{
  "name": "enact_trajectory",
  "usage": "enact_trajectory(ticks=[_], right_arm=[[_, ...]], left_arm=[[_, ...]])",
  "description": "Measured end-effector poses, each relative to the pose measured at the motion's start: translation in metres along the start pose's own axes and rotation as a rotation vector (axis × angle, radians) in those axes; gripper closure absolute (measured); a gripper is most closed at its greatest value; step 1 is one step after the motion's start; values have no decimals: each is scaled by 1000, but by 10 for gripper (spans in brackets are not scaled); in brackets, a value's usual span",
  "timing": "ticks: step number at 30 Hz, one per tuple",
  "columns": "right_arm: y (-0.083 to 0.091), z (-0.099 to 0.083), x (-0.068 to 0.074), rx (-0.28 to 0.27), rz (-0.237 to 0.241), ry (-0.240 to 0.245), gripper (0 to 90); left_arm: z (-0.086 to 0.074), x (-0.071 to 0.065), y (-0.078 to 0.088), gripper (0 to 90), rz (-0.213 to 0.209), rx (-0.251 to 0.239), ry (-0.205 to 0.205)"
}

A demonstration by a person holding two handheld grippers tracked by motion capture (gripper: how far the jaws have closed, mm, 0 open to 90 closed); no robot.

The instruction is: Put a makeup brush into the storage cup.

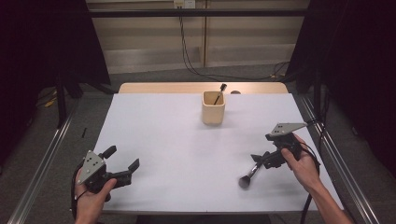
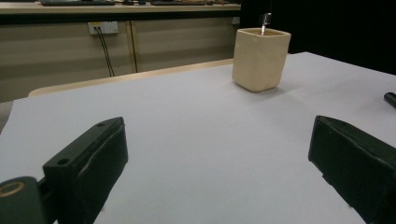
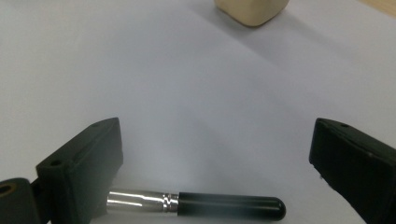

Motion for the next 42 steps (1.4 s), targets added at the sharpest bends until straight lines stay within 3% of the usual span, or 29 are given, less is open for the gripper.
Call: enact_trajectory(ticks=[4, 17, 22, 34, 38, 42], right_arm=[[-3, 0, 0, 62, 53, 10, 21], [-4, -2, -5, 260, 138, 58, 30], [-3, -3, -7, 329, 154, 86, 75], [-19, -6, -1, 506, 178, 156, 63], [-25, -8, 0, 534, 204, 203, 60], [-29, -10, 3, 563, 212, 199, 77]], left_arm=[[0, -1, 0, 48, -2, -1, 2], [0, 0, 0, 49, 2, 2, -7], [-1, 1, -1, 49, 6, 2, -10], [-1, 0, -1, 49, 0, 7, -10], [-1, 1, -1, 48, -1, 7, -16], [-1, 1, -2, 48, 0, 6, -21]])
Point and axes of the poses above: each handheld gripper's, and its own axes: y roughly backward along the jaws, z roughly out of its top, x roughly to its left, the point moved 5 cm from there along -y, roughly forward along the jaws, and after that the axes turned 15 degrees about z, right-handed, at the moved point
